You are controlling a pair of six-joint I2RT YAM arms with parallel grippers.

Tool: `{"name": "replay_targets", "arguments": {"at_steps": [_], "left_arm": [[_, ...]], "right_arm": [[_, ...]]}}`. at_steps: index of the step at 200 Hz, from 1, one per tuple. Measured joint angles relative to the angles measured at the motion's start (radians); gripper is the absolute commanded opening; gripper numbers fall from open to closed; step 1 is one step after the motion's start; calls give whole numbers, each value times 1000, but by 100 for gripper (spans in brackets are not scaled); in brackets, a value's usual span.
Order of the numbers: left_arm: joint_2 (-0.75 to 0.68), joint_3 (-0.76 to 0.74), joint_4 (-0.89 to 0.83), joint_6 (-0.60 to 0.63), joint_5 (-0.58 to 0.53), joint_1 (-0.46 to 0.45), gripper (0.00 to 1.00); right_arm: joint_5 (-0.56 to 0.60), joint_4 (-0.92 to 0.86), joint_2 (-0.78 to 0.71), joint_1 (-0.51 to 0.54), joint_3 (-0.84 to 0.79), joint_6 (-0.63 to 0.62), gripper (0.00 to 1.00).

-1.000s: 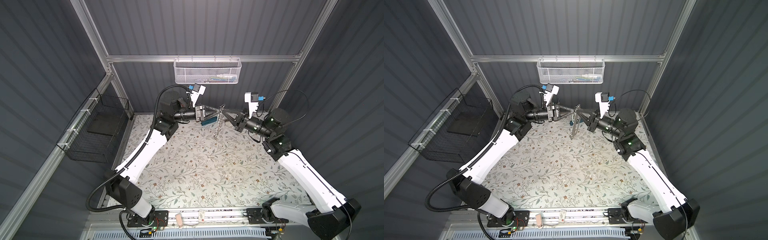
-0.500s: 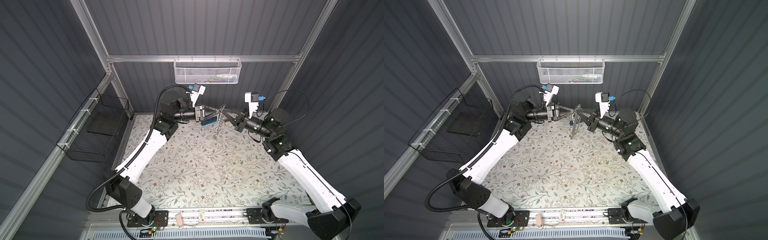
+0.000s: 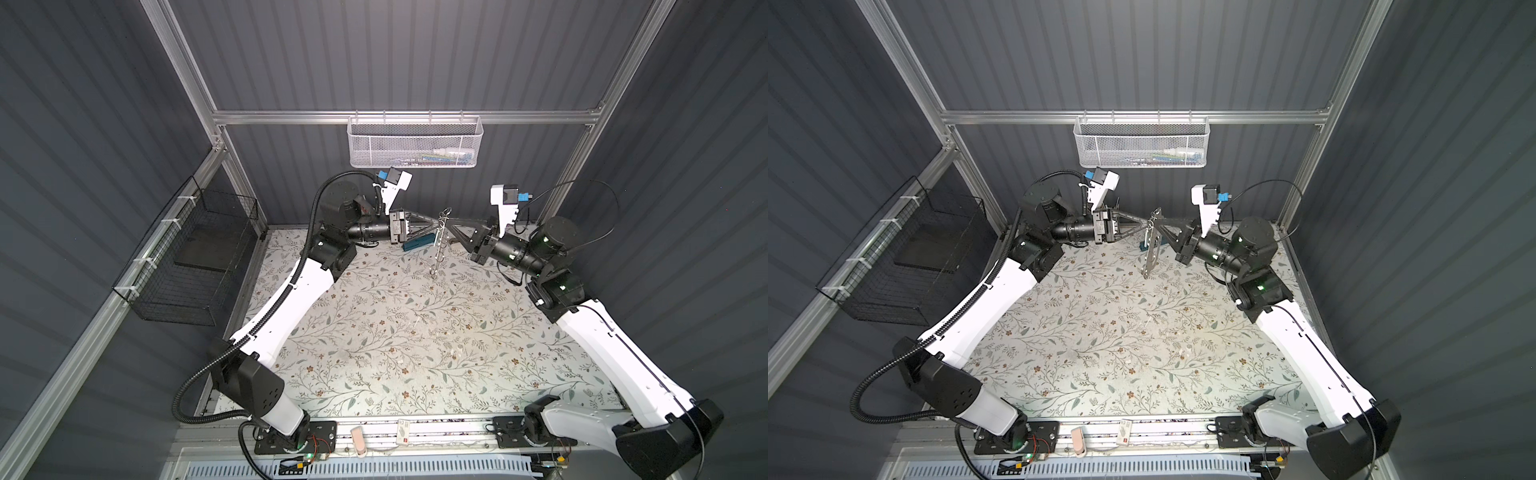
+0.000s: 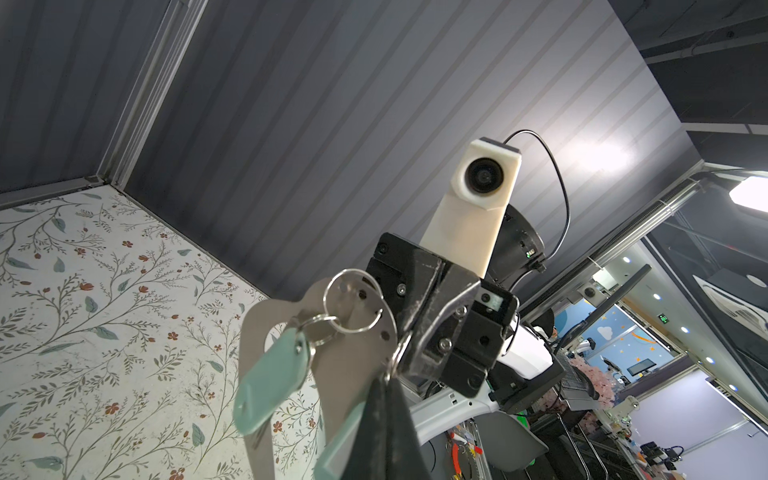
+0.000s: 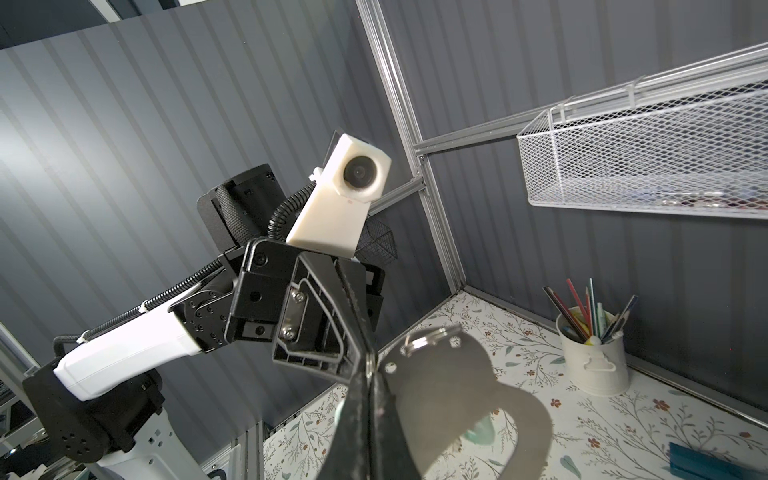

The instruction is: Put the keys on the keyring

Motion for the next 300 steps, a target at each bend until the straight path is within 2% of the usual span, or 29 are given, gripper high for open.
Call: {"name": "replay_targets", "arguments": {"at_steps": [43, 106, 113, 124, 160, 233, 300], "left_arm": [[19, 0, 1, -43, 31, -3, 0], [43, 15, 0, -43, 42, -10, 0], [43, 15, 0, -43, 42, -10, 6], [43, 17, -1, -42, 40, -10, 21], [38, 17, -31, -6, 21, -14, 24], [-41, 17, 22, 67, -87, 7, 26], [-30, 17, 50, 67, -95, -11, 22]], "right_arm": [[7, -5, 0, -2, 0, 0, 0], [14, -12, 0, -11, 0, 0, 0], [15, -13, 0, -11, 0, 0, 0], [17, -9, 0, -11, 0, 2, 0], [13, 0, 0, -5, 0, 4, 0], [5, 17, 0, -4, 0, 19, 0], [5, 23, 0, -4, 0, 30, 1]]}}
